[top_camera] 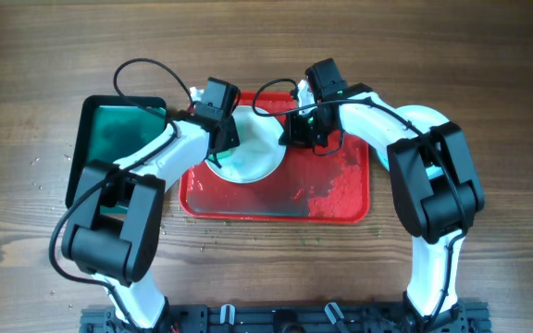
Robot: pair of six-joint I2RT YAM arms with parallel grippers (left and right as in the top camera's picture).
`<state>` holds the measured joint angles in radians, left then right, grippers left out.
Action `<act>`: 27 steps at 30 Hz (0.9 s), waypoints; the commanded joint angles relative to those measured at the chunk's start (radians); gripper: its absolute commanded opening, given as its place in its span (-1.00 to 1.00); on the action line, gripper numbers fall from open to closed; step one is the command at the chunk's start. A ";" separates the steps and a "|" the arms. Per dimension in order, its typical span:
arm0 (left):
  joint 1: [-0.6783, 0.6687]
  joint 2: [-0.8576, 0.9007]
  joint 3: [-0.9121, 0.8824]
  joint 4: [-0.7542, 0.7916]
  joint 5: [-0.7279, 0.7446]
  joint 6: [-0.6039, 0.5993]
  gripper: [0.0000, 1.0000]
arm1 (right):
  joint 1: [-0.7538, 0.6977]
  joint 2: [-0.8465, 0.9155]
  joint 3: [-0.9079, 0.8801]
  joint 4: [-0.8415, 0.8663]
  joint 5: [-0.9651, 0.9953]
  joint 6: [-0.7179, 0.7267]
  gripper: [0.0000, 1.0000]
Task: Clean dirty plates on tray and stack at the side
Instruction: 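Scrub the held plate with the sponge in the left gripper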
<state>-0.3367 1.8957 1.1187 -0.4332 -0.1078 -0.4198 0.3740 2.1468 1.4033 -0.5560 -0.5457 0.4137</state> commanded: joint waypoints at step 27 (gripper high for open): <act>0.314 -0.080 0.287 -0.219 0.297 -0.052 -0.92 | 0.041 -0.245 -0.007 -0.244 0.513 -0.047 -0.91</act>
<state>-0.0097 1.8339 1.3964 -0.6113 0.2184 -0.4599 0.3820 2.0418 1.4010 -0.7647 -0.2825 0.4034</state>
